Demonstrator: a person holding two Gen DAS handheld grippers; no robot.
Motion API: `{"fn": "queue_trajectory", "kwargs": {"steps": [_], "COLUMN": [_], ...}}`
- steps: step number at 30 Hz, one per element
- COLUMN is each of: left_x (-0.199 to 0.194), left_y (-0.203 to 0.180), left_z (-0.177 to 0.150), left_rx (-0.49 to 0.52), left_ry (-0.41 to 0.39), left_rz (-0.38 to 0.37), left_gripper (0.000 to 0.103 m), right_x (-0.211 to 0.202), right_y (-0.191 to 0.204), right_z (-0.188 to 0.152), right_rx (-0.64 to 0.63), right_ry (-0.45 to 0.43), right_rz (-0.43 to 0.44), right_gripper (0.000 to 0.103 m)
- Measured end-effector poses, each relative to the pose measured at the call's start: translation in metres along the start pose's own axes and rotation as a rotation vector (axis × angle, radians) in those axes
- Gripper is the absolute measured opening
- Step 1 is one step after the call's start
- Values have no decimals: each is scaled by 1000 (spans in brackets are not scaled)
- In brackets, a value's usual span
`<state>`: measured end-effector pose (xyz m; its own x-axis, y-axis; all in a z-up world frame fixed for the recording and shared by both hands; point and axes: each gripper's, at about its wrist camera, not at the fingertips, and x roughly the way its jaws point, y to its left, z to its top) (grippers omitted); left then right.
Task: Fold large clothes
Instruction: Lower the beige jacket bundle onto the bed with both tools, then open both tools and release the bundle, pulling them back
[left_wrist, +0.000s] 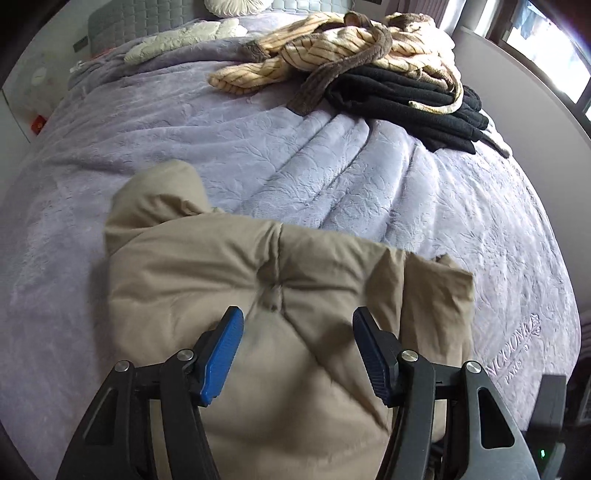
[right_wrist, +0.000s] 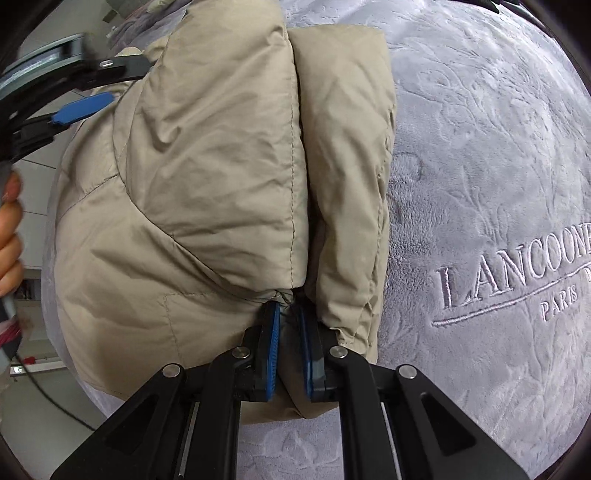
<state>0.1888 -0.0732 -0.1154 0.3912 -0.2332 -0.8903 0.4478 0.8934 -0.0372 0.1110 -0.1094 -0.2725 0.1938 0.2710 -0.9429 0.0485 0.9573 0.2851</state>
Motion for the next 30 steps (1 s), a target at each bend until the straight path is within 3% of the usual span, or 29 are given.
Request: {"fn": "queue_trajectory", "kwargs": {"steps": [5,10,22,30], "left_x": [-36,-56,-66,-65], "left_y": [10,26,53,62], "left_z": [-32,-73,-143,-164], "left_rx": [-25,-69,-160,-188], "left_ry": [16,53,148,182], "left_rz": [21,45,57,55], "left_gripper": [63,63,63,64], "right_x": [-7,-30,-75,-94], "right_y": [16,25,32,28], "right_z": [4,-21,-64,-81], "right_rx": [11,-3,-47,-53], "right_ry": [8,10,20,20], "right_rz": [-14,-24,-42,-43], "right_gripper": [14,15,16,16]}}
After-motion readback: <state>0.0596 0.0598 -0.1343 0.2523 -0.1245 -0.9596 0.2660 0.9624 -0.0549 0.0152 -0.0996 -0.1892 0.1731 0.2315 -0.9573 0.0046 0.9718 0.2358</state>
